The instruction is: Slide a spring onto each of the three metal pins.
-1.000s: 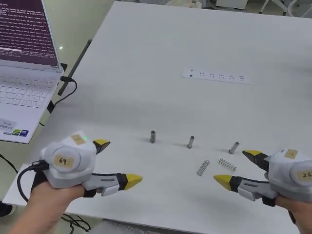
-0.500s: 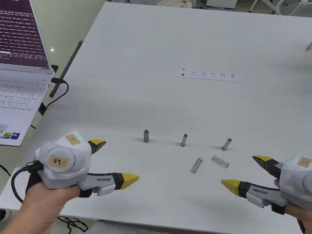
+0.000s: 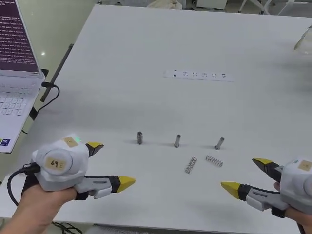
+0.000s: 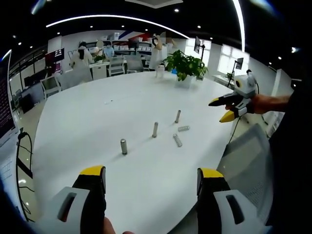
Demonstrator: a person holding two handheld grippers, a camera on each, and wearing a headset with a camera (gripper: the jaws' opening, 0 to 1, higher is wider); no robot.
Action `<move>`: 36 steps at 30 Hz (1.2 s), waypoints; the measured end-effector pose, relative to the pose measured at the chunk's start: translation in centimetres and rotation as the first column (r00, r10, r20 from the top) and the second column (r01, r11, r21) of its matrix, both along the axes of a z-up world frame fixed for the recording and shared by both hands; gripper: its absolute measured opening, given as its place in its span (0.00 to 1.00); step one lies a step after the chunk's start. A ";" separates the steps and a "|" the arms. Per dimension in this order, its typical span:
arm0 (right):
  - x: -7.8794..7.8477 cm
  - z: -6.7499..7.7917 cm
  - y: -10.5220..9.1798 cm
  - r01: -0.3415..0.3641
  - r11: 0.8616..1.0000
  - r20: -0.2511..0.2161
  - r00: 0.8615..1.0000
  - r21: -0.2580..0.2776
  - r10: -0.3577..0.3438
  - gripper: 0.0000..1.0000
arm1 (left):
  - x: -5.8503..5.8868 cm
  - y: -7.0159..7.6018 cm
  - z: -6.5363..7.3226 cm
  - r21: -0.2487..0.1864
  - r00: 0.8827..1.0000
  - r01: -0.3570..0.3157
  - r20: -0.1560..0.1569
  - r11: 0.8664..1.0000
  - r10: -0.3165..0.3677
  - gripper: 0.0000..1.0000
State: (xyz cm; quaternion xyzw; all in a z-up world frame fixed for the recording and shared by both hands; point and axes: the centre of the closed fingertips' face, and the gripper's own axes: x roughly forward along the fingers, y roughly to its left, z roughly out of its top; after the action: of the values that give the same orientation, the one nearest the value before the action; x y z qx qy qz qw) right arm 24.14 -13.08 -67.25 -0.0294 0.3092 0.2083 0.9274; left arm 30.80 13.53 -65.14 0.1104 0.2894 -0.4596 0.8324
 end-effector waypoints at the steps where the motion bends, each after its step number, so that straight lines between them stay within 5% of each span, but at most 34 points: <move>1: -0.1 0.1 -0.1 0.005 1.000 0.001 1.000 0.000 -0.005 0.70 | 0.1 -0.3 0.1 0.000 1.000 0.008 0.002 1.000 -0.008 0.73; 12: -0.4 0.4 -1.2 0.026 1.000 0.008 1.000 0.008 -0.026 0.69 | -0.8 -4.1 -0.5 0.012 0.991 0.131 -0.013 0.991 -0.131 0.72; 36: -2.6 1.9 -8.0 0.132 0.991 0.022 0.991 -0.019 -0.132 0.67 | -1.4 -12.3 -2.9 0.008 0.957 0.283 -0.063 0.959 -0.282 0.68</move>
State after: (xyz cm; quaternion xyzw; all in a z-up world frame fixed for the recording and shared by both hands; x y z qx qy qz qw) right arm 21.55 -21.05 -65.34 -0.0205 0.3030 0.1429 0.9420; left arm 29.43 1.27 -68.00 0.1436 0.3000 -0.5744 0.7479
